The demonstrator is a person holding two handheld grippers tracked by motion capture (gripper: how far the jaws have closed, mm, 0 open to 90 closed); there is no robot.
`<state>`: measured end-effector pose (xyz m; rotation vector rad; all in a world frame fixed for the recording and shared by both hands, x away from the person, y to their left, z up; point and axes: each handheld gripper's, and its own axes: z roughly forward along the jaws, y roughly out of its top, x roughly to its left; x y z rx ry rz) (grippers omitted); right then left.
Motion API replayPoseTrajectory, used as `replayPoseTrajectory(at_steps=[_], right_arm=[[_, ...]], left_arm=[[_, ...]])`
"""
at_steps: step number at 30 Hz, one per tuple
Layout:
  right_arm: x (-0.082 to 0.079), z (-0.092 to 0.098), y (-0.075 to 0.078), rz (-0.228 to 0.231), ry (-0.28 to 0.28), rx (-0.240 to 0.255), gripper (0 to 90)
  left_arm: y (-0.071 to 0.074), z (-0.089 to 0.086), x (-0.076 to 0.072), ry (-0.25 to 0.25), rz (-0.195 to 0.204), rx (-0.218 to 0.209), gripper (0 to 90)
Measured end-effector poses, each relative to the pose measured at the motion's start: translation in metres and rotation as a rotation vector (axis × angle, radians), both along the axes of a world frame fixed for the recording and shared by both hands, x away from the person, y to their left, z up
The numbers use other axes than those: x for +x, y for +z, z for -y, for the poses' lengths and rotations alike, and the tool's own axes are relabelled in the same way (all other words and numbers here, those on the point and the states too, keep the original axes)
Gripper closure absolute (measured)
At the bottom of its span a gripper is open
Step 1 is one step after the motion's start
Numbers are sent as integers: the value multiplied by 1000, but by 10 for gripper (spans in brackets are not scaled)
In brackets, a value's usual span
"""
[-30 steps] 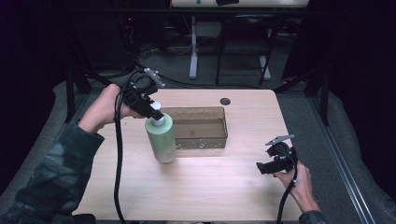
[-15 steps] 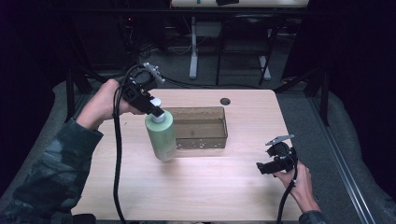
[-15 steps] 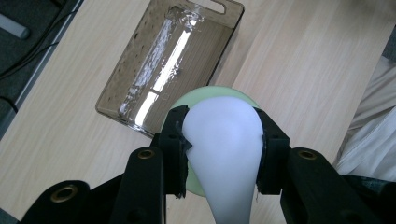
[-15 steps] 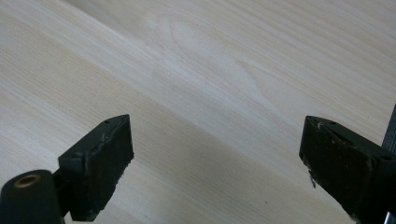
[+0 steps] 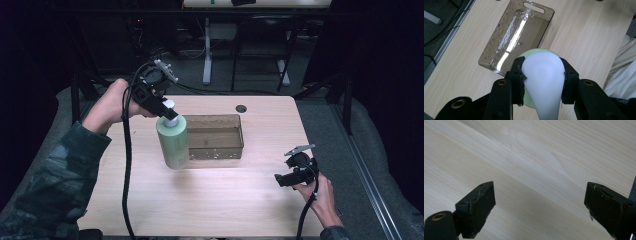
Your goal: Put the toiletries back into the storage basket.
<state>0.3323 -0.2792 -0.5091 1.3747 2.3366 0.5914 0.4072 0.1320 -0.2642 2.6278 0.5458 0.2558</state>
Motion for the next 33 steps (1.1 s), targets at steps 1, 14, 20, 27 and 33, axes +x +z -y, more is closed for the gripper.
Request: replayPoseTrajectory(at_steps=[1, 14, 20, 27, 33], right_arm=[[0, 0, 0, 1, 0, 1, 92], [1, 1, -1, -6, -2, 5, 94], [0, 2, 0, -2, -5, 1, 96], [0, 1, 0, -4, -3, 4, 96], [1, 2, -1, -7, -4, 4, 97]], left_arm=[[2, 0, 0, 2, 5, 6, 630], [9, 3, 4, 3, 11, 7, 630], [14, 5, 7, 7, 15, 16, 629], [22, 1, 15, 34, 26, 7, 629], [30, 0, 21, 50, 38, 6, 630]])
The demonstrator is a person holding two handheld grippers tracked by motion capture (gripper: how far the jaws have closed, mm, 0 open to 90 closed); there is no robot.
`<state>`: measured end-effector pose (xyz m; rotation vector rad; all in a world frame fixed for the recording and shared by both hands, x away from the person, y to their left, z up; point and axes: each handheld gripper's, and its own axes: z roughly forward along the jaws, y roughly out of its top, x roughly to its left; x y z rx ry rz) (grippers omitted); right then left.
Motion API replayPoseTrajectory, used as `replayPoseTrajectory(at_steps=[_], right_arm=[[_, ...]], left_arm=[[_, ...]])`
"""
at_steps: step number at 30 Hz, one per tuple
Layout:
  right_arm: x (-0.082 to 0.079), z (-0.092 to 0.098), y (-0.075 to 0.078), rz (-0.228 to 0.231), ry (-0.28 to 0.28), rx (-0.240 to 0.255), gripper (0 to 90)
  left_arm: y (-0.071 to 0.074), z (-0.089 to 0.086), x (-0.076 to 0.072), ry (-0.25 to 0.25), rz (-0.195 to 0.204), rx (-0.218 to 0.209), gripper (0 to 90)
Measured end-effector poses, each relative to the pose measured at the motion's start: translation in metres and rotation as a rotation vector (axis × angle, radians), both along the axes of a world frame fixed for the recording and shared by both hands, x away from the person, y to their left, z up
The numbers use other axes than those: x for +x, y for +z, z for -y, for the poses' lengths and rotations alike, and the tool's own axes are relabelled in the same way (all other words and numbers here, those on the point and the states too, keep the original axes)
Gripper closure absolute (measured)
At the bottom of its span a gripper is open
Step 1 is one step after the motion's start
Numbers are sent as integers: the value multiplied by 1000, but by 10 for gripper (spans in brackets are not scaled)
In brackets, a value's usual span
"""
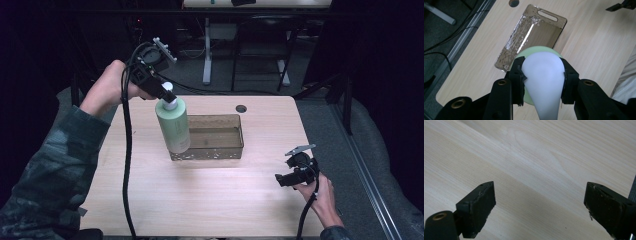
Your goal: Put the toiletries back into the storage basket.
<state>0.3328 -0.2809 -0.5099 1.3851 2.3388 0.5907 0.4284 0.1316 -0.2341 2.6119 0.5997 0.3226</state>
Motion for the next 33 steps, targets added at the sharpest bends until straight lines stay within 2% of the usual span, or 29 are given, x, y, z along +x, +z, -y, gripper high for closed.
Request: replayPoseTrajectory(at_steps=[3, 12, 33], right_arm=[[-1, 0, 1, 4, 1, -2, 97], [-1, 0, 0, 1, 2, -2, 100], [-2, -1, 2, 5, 4, -5, 102]], left_arm=[[3, 1, 5, 17, 5, -10, 630], [4, 5, 14, 42, 7, -2, 629], [5, 13, 29, 69, 24, -6, 630]])
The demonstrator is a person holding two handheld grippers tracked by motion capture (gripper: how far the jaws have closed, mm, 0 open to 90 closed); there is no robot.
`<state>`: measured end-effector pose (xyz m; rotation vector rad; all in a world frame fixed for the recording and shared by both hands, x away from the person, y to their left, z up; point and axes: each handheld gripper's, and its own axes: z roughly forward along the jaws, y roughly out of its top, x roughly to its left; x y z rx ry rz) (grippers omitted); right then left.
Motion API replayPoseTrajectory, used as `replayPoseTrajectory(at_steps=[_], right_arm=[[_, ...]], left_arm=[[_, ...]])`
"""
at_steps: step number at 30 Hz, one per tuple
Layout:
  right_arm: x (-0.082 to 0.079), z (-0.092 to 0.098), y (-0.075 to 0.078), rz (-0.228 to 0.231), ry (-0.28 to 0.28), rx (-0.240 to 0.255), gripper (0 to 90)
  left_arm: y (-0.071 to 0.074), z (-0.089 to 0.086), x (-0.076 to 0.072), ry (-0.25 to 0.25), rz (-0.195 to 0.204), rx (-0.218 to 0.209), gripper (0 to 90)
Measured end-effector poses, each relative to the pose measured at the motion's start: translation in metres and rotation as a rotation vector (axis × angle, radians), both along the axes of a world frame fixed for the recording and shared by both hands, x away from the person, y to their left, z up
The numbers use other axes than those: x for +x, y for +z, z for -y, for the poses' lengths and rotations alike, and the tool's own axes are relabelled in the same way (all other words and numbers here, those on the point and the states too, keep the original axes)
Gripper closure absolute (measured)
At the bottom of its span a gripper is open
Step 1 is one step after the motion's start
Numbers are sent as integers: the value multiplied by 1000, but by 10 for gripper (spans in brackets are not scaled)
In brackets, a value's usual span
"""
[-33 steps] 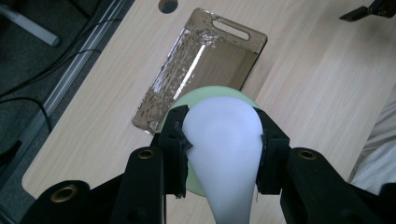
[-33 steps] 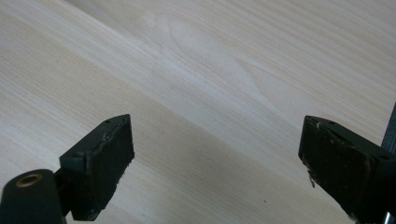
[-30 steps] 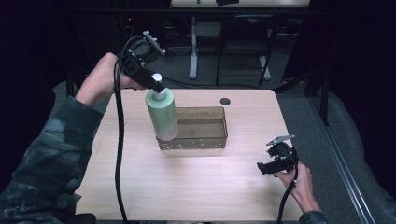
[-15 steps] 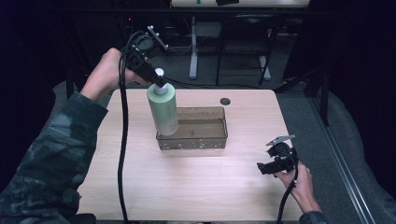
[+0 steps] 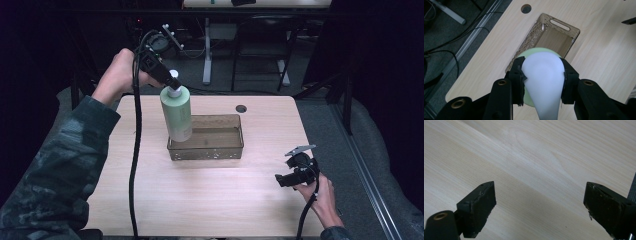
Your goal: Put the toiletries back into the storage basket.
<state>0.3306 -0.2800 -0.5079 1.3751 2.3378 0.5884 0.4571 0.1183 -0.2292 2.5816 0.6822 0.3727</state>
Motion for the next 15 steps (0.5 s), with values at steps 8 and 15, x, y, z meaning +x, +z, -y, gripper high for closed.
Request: replayPoseTrajectory(at_steps=[8, 15], right_arm=[[0, 0, 0, 0, 1, 0, 102], [0, 0, 0, 2, 4, 2, 103]], left_arm=[[-6, 5, 8, 4, -12, 16, 630], [-15, 9, 12, 2, -8, 2, 630]])
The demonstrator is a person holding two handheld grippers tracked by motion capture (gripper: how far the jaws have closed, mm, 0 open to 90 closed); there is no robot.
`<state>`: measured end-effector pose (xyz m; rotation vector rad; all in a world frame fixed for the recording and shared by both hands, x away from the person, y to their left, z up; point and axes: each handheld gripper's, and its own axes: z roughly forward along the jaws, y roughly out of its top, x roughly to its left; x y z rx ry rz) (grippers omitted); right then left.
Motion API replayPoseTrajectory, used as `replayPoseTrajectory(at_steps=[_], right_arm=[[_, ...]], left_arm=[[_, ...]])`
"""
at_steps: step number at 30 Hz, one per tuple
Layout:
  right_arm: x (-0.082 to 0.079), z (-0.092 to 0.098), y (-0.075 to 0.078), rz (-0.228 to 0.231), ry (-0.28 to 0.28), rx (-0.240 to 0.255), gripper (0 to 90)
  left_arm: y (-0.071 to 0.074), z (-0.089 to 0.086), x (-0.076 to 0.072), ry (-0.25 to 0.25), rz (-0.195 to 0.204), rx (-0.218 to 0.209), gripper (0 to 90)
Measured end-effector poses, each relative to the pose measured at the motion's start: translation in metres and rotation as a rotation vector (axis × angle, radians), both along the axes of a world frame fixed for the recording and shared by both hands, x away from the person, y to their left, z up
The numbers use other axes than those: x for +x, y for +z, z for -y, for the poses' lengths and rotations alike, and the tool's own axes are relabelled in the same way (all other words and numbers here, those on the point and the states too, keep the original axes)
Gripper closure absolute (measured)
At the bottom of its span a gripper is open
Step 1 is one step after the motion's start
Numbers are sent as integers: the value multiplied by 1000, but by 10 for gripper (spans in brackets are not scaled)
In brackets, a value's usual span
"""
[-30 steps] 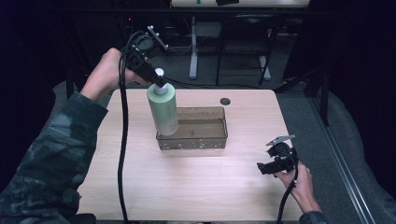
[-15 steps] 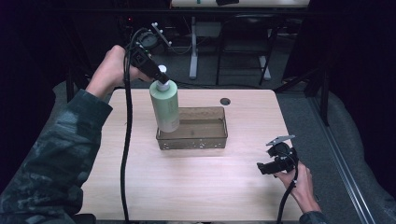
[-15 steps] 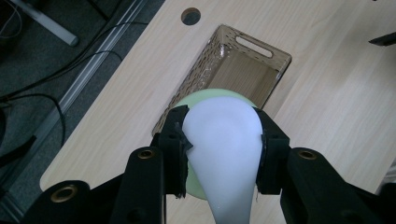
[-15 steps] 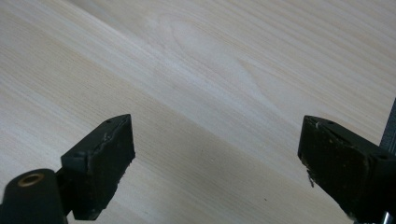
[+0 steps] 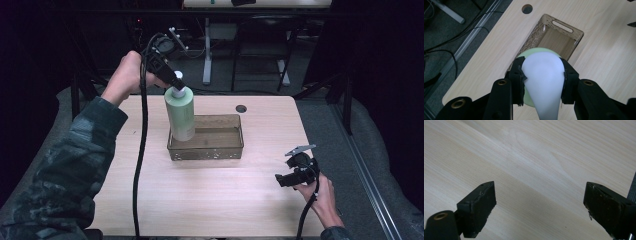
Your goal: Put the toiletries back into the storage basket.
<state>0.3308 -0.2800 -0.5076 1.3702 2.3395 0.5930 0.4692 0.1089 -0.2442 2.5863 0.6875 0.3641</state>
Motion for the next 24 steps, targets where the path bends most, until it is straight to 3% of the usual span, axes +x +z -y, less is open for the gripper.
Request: replayPoseTrajectory(at_steps=[24], right_arm=[[0, -1, -1, 8, 9, -1, 50]], left_arm=[[-33, 3, 14, 9, -27, 1, 630]])
